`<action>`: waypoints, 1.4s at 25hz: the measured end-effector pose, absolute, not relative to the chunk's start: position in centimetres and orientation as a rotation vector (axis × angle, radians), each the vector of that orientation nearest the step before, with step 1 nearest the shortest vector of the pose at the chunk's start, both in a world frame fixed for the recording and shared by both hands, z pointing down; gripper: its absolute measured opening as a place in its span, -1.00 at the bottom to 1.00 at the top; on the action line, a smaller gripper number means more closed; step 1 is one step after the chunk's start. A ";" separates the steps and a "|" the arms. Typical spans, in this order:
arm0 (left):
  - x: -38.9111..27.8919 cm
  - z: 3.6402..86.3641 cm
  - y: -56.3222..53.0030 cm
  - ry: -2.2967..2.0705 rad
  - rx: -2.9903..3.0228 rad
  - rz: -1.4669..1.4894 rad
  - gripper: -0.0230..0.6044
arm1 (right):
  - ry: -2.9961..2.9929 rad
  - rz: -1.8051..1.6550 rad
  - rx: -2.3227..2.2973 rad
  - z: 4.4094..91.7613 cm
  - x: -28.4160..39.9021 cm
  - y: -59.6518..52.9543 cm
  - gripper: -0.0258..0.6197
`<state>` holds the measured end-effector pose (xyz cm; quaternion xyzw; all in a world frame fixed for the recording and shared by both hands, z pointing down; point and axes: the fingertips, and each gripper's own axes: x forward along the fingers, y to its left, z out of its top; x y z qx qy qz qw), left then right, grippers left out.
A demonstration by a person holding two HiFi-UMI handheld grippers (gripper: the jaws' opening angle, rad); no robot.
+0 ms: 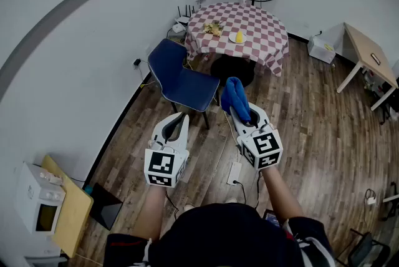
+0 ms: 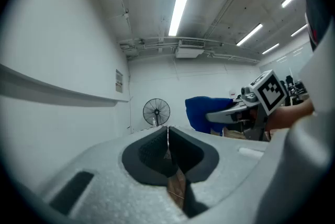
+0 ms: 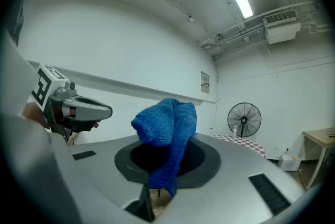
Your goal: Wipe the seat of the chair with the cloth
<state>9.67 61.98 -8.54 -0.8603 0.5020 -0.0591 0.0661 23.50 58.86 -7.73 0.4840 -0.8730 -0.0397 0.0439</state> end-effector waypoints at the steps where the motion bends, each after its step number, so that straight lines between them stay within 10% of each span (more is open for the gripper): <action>1: 9.9 -8.5 62.0 1.513 -2.596 -0.179 -0.86 | -2.670 -0.123 1.490 -7.8 23.7 58.9 -0.74; 35: 16.8 -2.6 56.0 1.640 -2.678 -0.249 -0.86 | -2.670 0.052 1.421 -0.8 31.7 53.8 -0.74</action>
